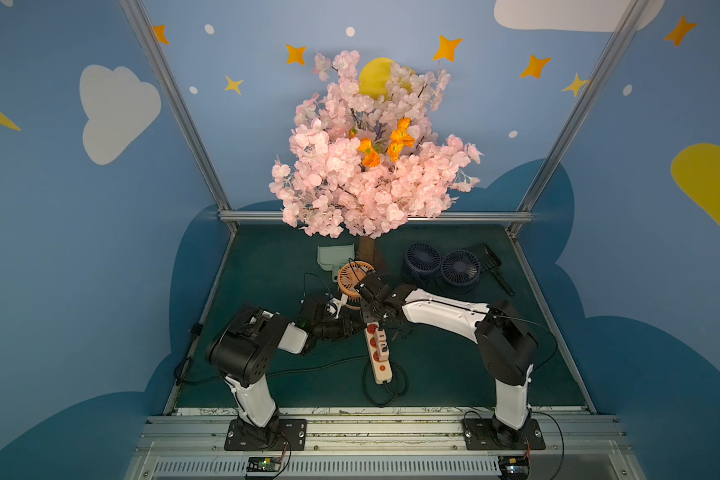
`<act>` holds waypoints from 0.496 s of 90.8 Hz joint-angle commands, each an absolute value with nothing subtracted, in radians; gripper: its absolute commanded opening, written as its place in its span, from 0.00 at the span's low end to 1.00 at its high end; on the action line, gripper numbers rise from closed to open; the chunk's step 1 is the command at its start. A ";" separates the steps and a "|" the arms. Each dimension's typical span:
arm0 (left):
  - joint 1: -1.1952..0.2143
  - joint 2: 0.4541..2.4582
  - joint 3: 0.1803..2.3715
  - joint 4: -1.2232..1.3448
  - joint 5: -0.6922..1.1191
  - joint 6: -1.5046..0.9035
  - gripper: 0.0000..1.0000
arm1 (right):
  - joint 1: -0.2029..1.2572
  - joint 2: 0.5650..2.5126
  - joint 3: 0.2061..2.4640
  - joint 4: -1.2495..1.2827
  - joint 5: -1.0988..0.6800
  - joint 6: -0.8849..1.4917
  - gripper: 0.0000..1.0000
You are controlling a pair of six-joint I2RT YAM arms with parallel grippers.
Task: Plug the desk fan into the power strip
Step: Insert the plug into the socket.
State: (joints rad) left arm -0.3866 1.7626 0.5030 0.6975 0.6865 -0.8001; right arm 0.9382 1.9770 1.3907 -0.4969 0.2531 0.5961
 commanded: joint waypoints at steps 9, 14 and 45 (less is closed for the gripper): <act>-0.394 1.704 0.495 0.629 0.676 -0.759 0.30 | 0.901 2.323 1.347 -0.981 0.186 0.528 0.00; -0.396 1.683 0.495 0.610 0.667 -0.752 0.30 | 0.895 2.302 1.370 -0.991 0.195 0.517 0.00; -0.395 1.472 0.545 0.340 0.551 -0.621 0.35 | 0.864 2.050 1.684 -1.000 0.160 0.502 0.43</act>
